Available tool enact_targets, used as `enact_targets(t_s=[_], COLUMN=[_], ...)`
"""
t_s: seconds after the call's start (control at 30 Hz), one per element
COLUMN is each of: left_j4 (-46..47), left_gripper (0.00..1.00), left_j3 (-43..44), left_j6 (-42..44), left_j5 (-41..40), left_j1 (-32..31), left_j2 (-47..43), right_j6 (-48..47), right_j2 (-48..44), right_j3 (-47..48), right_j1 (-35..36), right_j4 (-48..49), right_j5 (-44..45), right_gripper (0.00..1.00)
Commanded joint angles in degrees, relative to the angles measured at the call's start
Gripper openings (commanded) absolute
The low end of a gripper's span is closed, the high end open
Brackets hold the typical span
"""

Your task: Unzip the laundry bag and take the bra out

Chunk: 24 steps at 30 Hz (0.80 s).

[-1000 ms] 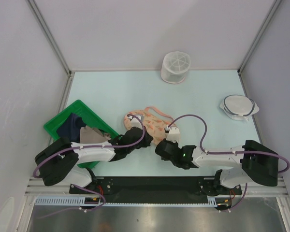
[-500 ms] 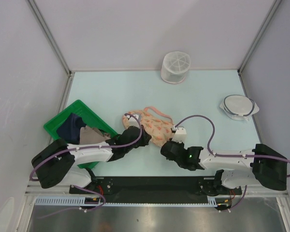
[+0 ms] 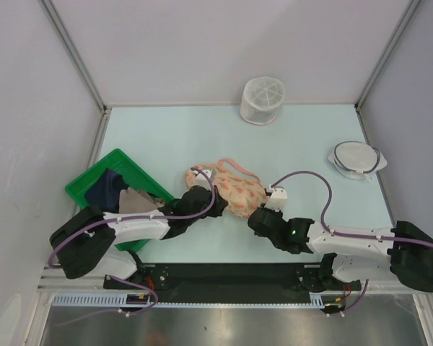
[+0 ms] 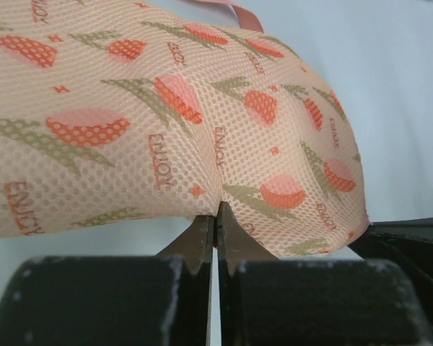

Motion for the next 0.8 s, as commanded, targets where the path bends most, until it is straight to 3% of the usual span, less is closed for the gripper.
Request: enact_targets(t_s=[0.0,0.27,0.33,0.43,0.47,0.57,0.77], left_j4=[5.6,4.8,2.4,-2.7,-4.1,-7.1,-8.3], left_gripper=[0.0,0.0,0.05,0.29,0.47,0.83,0.88], left_j3=[4.4,11.9,12.4,11.9,11.6,8.5,-0.3], left_j6=[9.2,16.6,16.1,13.8,12.5,8.7,-0.2], left_j5=[2.8,6.4,5.6,2.7,2.0,2.3,3.5], left_j1=[1.2,3.0,3.3,3.3,3.3,3.2,2.3], left_j2=[3.8,9.7,8.6,5.6,4.7,-0.6,-9.2], right_j6=[0.3,0.4,0.3,-0.9,-1.4,-3.9,-7.8], right_j2=[-2.7,-3.2,-1.4,1.5,2.3,5.9,12.6], right_j3=[-0.4,1.4,1.5,2.0,2.3,3.9,9.3], right_j1=[0.5,4.3,4.6,4.5,4.5,4.5,4.5], right_j4=[-4.7,-4.0,-1.5,2.5,4.8,8.4,11.1], right_j5=[3.4,3.2,2.0,0.2,-0.2,-1.9,-3.1], right_gripper=[0.0,0.0,0.0,0.0,0.0,0.0,0.0])
